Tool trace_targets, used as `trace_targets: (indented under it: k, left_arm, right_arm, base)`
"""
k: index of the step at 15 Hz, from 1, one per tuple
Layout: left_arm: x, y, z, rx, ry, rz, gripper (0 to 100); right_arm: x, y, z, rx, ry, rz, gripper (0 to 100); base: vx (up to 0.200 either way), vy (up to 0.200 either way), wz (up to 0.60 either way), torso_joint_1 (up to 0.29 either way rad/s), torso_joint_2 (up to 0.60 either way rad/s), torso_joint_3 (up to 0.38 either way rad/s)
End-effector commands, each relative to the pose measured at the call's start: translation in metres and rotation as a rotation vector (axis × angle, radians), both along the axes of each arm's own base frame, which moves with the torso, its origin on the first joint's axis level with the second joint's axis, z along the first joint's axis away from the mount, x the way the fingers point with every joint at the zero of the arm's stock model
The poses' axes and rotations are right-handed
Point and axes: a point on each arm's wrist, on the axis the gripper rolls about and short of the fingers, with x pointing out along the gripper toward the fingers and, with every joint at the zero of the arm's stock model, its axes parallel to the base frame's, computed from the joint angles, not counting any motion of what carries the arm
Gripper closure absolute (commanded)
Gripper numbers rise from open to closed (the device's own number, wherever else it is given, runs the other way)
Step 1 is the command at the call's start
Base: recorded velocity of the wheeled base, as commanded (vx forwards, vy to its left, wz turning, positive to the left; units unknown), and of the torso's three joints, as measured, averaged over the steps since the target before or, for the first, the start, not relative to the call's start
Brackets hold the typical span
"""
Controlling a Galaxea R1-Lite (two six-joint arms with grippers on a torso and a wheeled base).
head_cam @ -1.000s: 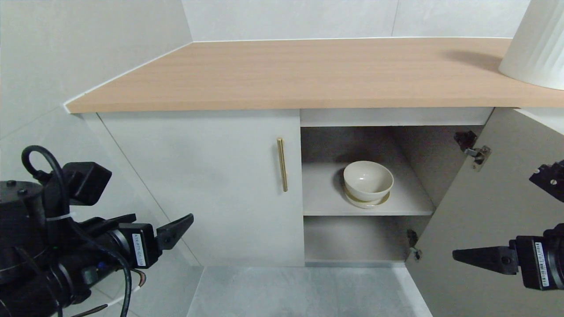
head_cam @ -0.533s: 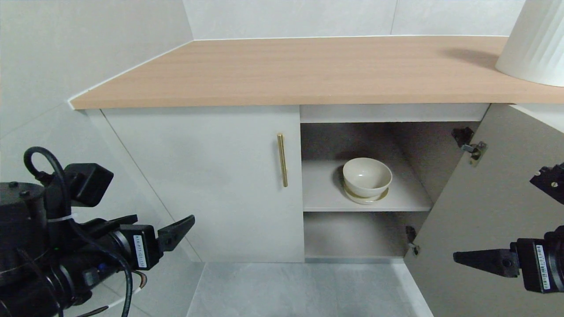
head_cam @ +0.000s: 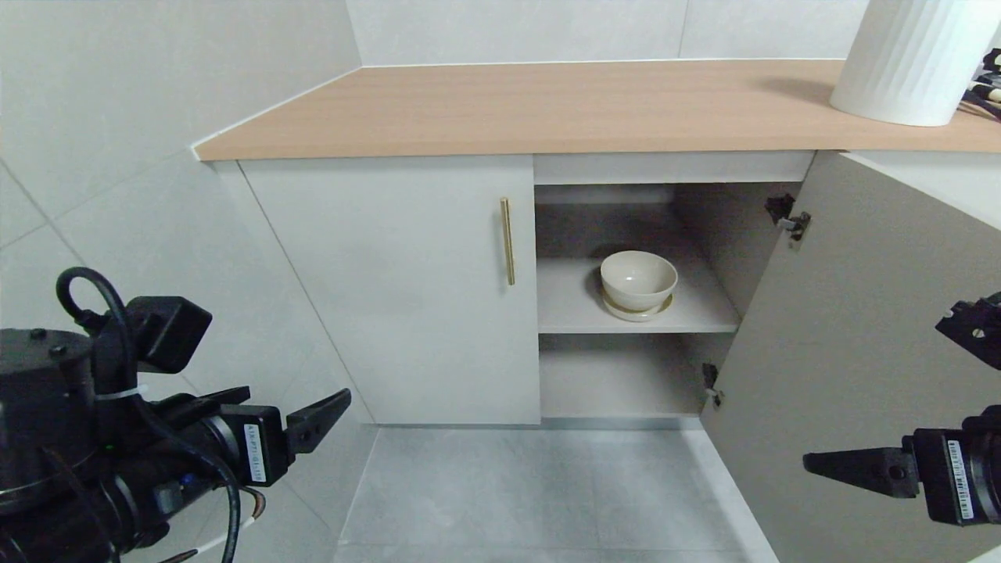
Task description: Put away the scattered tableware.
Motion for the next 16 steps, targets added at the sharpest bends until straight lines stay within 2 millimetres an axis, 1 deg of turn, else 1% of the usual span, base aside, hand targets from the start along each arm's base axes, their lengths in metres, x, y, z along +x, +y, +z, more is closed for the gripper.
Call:
trace_targets:
  k: [1, 11, 16]
  left_arm:
    - [0.0009, -0.0006, -0.0015, 0.003, 0.007, 0.000, 0]
    - [0.0003, -0.0018, -0.0026, 0.005, 0.011, -0.008, 0]
    - [-0.0002, -0.0019, -0.0027, 0.005, 0.011, -0.009, 0]
  right_arm:
    - [0.0010, 0.0010, -0.0009, -0.003, 0.006, 0.002, 0]
    - [-0.0005, 0.0025, -0.0030, -0.008, 0.012, 0.015, 0]
    - [-0.0013, 0.0019, -0.0023, -0.006, 0.007, 0.014, 0]
  base:
    - [-0.200, 0.000, 0.00, 0.002, 0.02, 0.002]
    - [-0.200, 0.000, 0.00, 0.001, 0.00, 0.003]
    - [0.000, 0.000, 0.00, 0.000, 0.00, 0.000]
